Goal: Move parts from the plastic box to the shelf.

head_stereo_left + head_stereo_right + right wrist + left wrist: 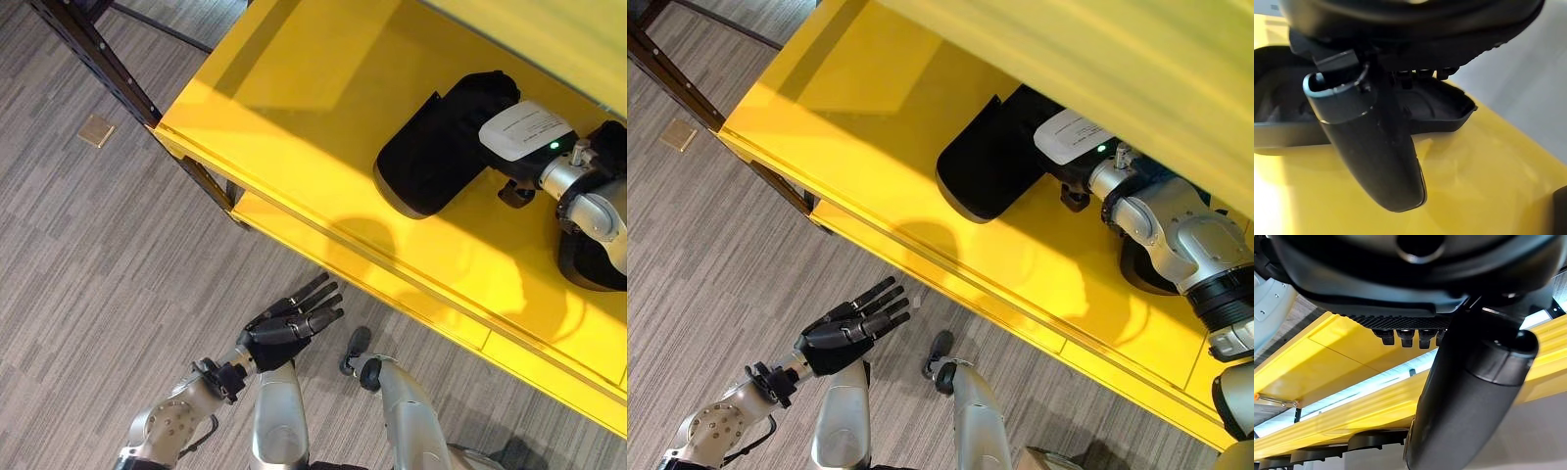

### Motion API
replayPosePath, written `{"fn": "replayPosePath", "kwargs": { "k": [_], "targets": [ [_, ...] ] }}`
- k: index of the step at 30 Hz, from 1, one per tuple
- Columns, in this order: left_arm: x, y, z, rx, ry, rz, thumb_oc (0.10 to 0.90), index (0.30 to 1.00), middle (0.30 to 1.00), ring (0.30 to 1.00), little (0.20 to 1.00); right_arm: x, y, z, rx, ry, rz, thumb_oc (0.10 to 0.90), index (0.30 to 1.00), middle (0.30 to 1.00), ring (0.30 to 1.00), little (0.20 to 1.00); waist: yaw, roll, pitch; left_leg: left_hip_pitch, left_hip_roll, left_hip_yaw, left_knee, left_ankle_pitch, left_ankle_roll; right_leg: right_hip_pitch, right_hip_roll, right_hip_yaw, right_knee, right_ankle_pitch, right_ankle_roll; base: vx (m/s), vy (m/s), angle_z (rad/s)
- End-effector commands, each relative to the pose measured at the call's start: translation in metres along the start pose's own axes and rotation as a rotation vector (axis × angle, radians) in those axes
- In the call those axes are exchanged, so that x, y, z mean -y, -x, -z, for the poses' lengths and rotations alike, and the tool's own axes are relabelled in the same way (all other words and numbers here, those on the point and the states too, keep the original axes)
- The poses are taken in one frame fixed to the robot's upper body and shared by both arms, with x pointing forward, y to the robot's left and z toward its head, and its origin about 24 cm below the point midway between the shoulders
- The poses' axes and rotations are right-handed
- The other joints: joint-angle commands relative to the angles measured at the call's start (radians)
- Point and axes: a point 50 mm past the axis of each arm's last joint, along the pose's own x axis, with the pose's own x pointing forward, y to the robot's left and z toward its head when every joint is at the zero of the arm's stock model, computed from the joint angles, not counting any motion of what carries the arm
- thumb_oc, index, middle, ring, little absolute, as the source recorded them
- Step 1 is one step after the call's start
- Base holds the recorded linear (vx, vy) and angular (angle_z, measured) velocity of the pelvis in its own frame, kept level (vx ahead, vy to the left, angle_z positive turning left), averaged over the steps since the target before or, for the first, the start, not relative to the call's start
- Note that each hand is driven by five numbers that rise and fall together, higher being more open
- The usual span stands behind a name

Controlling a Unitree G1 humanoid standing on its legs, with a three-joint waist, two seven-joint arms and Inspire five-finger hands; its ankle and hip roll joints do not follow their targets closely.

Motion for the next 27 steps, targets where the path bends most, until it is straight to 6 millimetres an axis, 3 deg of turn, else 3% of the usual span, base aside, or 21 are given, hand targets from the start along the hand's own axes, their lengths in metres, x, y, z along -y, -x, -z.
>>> {"fn": "replayPosePath", "kwargs": {
  "k": [1, 4, 7, 16, 21, 24, 25, 27],
  "targets": [
    [0.035, -0.002, 0.008, 0.041, 0.049, 0.225, 0.900, 1.000, 1.000, 1.000, 1.000, 0.067, 0.016, 0.029, -0.132, -0.109, 0.406, 0.900, 1.000, 1.000, 1.000, 1.000, -0.028, 0.039, -0.068, -0.003, -0.022, 0.021, -0.272, 0.299, 0.059, 0.085, 0.018, 0.079, 0.180, -0.181, 0.080, -0.01, 0.054, -0.03],
    [0.036, -0.002, 0.008, 0.055, 0.059, 0.225, 0.900, 1.000, 1.000, 1.000, 1.000, 0.077, 0.024, 0.019, -0.080, -0.238, 0.530, 0.900, 1.000, 1.000, 1.000, 1.000, -0.043, 0.043, -0.068, -0.001, -0.024, 0.025, -0.269, 0.293, 0.060, 0.085, 0.018, 0.087, 0.178, -0.183, 0.082, -0.01, 0.049, -0.01],
    [0.039, -0.004, 0.009, 0.076, 0.071, 0.239, 0.900, 1.000, 1.000, 1.000, 1.000, 0.080, 0.033, 0.004, -0.031, -0.259, 0.599, 0.900, 1.000, 1.000, 1.000, 1.000, -0.059, 0.053, -0.066, 0.000, -0.026, 0.029, -0.269, 0.290, 0.062, 0.081, 0.018, 0.094, 0.180, -0.187, 0.081, -0.03, 0.064, -0.06],
    [0.042, -0.010, 0.014, 0.105, 0.107, 0.264, 0.900, 1.000, 1.000, 1.000, 1.000, 0.094, 0.052, 0.006, -0.118, -0.309, 0.820, 0.900, 1.000, 1.000, 1.000, 1.000, -0.094, 0.072, -0.068, 0.012, -0.026, 0.044, -0.267, 0.276, 0.065, 0.065, 0.011, 0.116, 0.195, -0.191, 0.083, -0.02, 0.060, -0.04],
    [0.044, -0.010, 0.014, 0.130, 0.128, 0.265, 0.900, 1.000, 1.000, 1.000, 1.000, 0.100, 0.061, -0.001, -0.066, -0.565, 0.881, 0.900, 1.000, 1.000, 1.000, 1.000, -0.121, 0.075, -0.079, 0.034, -0.028, 0.059, -0.273, 0.261, 0.064, 0.066, 0.005, 0.135, 0.184, -0.188, 0.083, 0.00, 0.083, -0.07],
    [0.045, -0.012, 0.015, 0.147, 0.138, 0.263, 0.900, 1.000, 1.000, 1.000, 1.000, 0.101, 0.067, -0.014, 0.010, -0.669, 0.904, 0.900, 1.000, 1.000, 1.000, 1.000, -0.140, 0.077, -0.083, 0.046, -0.029, 0.071, -0.273, 0.251, 0.066, 0.067, 0.000, 0.144, 0.174, -0.181, 0.084, 0.00, 0.131, -0.12],
    [0.048, -0.015, 0.016, 0.168, 0.144, 0.268, 0.900, 1.000, 1.000, 1.000, 1.000, 0.101, 0.076, -0.035, 0.104, -0.752, 0.905, 0.900, 1.000, 1.000, 1.000, 1.000, -0.165, 0.086, -0.091, 0.058, -0.034, 0.088, -0.275, 0.241, 0.068, 0.066, -0.006, 0.157, 0.152, -0.163, 0.086, 0.02, 0.204, -0.13],
    [0.050, -0.017, 0.015, 0.181, 0.150, 0.270, 0.900, 1.000, 1.000, 1.000, 1.000, 0.100, 0.078, -0.048, 0.170, -0.784, 0.879, 0.900, 1.000, 1.000, 1.000, 1.000, -0.178, 0.091, -0.092, 0.066, -0.041, 0.098, -0.272, 0.233, 0.070, 0.067, -0.012, 0.166, 0.141, -0.155, 0.089, 0.00, 0.185, -0.11]
  ]
}}
